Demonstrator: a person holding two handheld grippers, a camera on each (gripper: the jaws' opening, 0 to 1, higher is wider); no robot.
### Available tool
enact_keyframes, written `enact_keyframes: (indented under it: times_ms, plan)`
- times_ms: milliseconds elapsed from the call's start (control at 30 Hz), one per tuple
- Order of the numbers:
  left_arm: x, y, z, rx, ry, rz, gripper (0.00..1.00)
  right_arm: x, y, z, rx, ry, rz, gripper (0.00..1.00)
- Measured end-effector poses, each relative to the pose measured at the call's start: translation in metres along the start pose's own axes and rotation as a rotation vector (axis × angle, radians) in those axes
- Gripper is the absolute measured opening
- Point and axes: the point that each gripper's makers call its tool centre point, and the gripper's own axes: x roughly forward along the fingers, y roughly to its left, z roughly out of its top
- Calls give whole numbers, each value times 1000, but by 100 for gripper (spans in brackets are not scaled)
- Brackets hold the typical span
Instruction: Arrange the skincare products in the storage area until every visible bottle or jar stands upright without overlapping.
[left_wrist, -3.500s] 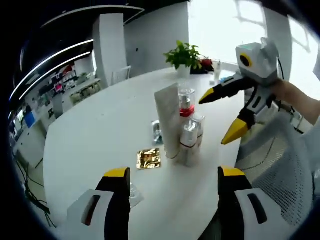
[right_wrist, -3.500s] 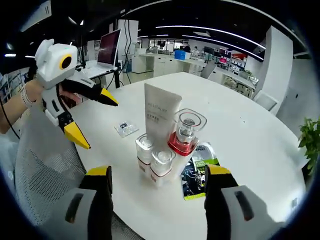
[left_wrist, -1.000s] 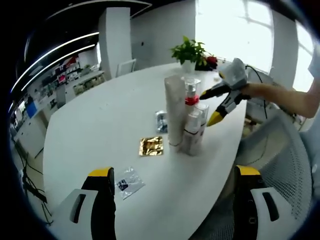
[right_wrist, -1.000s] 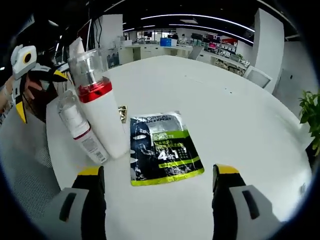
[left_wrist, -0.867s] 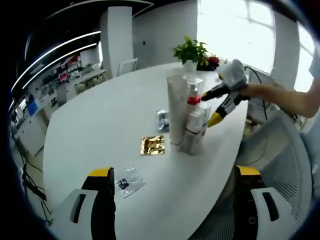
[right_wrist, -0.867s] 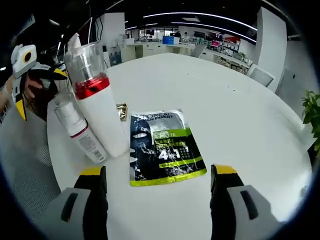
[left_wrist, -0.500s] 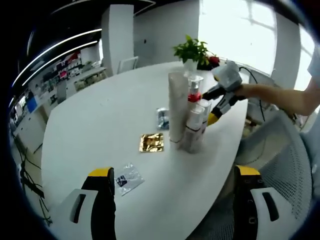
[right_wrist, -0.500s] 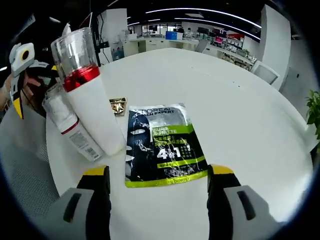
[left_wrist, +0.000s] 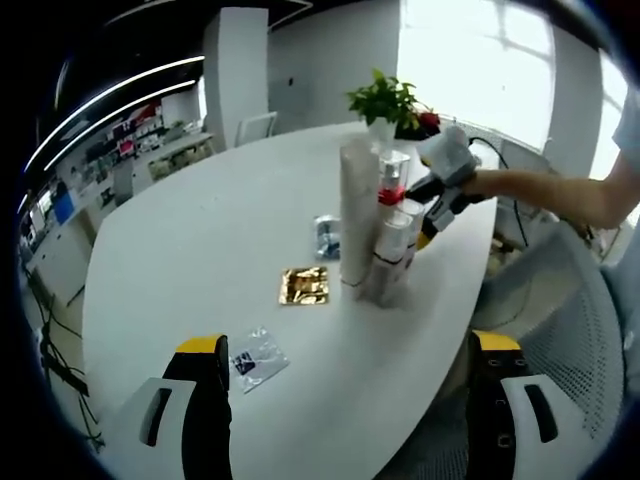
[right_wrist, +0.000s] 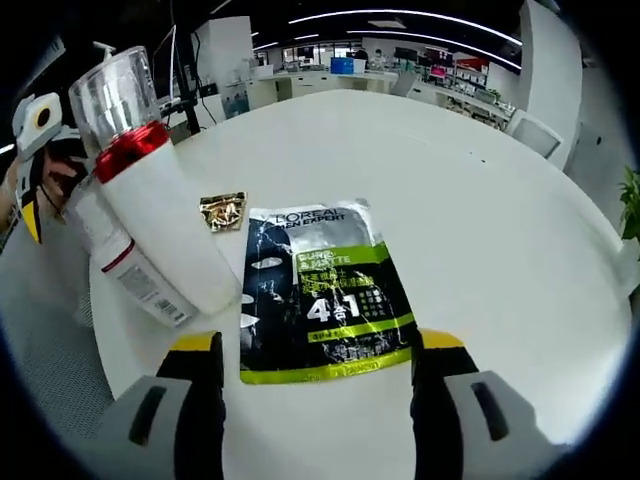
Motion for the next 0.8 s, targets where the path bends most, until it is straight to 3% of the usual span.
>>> enact_keyframes:
  times_ms: [233, 367, 567, 700, 800]
  plan:
    - [3, 4, 3, 0, -1, -11, 94, 2, -1, -2, -11, 12, 0, 76]
    - [5, 10, 5, 5, 1, -16, 84, 5, -5, -5, -57, 0, -32, 75]
    - [12, 23, 6, 11, 19, -7, 75, -4, -6, 2, -42, -8, -28, 72]
    - [17, 39, 12, 21, 2, 39, 55, -5, -5, 5, -54, -15, -20, 72]
    - [24, 49, 18, -20, -18, 48, 43, -5, -5, 5, -54, -14, -18, 72]
